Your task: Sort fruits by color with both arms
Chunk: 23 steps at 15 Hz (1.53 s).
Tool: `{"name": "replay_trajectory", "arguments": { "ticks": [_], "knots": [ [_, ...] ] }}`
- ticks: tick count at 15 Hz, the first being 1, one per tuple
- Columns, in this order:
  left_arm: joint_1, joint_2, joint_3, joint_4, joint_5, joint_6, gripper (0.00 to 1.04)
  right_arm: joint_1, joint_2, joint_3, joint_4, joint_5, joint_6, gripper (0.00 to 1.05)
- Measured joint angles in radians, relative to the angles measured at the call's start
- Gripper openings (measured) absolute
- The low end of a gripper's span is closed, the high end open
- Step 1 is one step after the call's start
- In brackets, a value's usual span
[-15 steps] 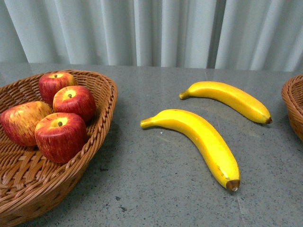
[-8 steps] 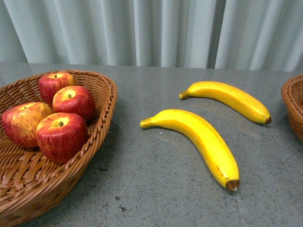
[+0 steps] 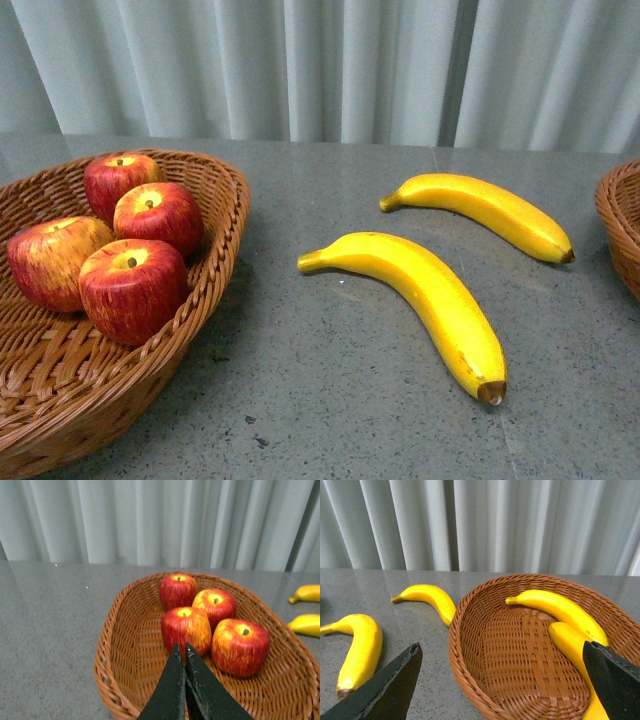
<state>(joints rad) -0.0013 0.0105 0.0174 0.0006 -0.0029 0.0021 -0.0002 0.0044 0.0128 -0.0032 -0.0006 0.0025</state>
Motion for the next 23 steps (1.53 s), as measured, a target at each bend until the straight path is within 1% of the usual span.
{"name": "replay_trajectory", "arguments": {
  "ticks": [4, 5, 9, 10, 12, 19, 20, 21, 22, 23],
  "knots": [
    [0.000, 0.000, -0.003, -0.005, 0.003, 0.000, 0.01, 0.000, 0.000, 0.000, -0.001, 0.001, 0.000, 0.98],
    [0.000, 0.000, -0.003, -0.005, 0.002, -0.001, 0.10, 0.000, 0.000, 0.000, -0.001, 0.001, 0.000, 0.98],
    [0.000, 0.000, -0.003, -0.005, 0.002, -0.002, 0.61, 0.000, 0.000, 0.000, -0.001, 0.001, 0.000, 0.98],
    [0.000, 0.000, -0.003, -0.005, 0.002, -0.001, 0.72, 0.000, 0.000, 0.000, -0.001, 0.000, 0.000, 0.98],
    [0.000, 0.000, -0.003, -0.005, 0.002, -0.001, 0.97, 0.000, 0.000, 0.000, -0.001, 0.001, 0.000, 0.98],
    [0.000, 0.000, -0.003, -0.005, 0.002, -0.001, 0.98, 0.000, 0.000, 0.000, -0.002, 0.001, 0.000, 0.98],
    [0.000, 0.000, -0.003, -0.005, 0.002, -0.001, 0.98, -0.020, 0.014, 0.001, 0.027, -0.063, 0.017, 0.98],
    [0.000, 0.000, -0.003, -0.005, 0.001, -0.002, 0.98, -0.043, 0.211, 0.033, 0.226, -0.262, 0.075, 0.98],
    [0.000, 0.000, -0.003, -0.004, 0.002, -0.002, 0.98, 0.032, 0.383, 0.089, 0.363, -0.291, 0.080, 0.98],
    [0.000, 0.000, -0.003, -0.006, 0.003, -0.002, 0.98, 0.097, 0.563, 0.180, 0.500, -0.276, 0.079, 0.98]
  ]
}}
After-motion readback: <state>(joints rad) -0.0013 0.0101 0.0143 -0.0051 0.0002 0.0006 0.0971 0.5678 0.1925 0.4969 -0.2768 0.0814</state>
